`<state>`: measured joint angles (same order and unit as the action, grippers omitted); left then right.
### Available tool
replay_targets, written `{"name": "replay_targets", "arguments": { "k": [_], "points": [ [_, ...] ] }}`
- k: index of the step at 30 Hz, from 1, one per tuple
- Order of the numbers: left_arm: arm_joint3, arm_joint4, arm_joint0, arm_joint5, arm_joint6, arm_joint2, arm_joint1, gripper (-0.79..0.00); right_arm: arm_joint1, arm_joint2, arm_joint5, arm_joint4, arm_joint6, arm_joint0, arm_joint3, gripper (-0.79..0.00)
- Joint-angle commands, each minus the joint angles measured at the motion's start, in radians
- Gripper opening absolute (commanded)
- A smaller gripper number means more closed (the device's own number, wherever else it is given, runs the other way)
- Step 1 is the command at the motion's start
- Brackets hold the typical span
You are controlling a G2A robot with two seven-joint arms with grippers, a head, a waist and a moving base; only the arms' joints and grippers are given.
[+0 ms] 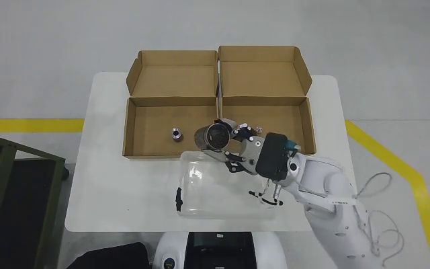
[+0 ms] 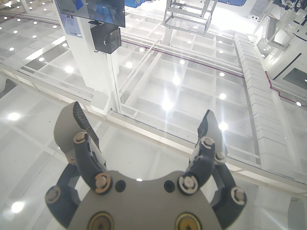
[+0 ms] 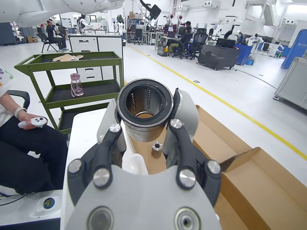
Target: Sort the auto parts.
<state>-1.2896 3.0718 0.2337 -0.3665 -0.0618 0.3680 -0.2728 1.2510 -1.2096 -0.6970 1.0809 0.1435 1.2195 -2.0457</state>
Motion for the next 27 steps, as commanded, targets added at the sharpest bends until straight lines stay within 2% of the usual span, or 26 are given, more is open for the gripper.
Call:
{"name": "replay_targets", "arguments": {
  "k": [1,15,27],
  "points": [
    [0.0,0.0,0.0,0.0,0.0,0.0,0.0,0.0,-0.001,-0.01,0.005,-0.003,-0.006,-0.002,-0.006,-0.785],
    [0.0,0.0,0.0,0.0,0.0,0.0,0.0,0.0,-0.008,-0.027,0.024,-0.037,-0.011,-0.009,0.005,-0.785],
    [0.0,0.0,0.0,0.0,0.0,0.0,0.0,0.0,-0.013,0.035,-0.009,0.019,0.045,-0.007,0.091,-0.785]
  ]
}}
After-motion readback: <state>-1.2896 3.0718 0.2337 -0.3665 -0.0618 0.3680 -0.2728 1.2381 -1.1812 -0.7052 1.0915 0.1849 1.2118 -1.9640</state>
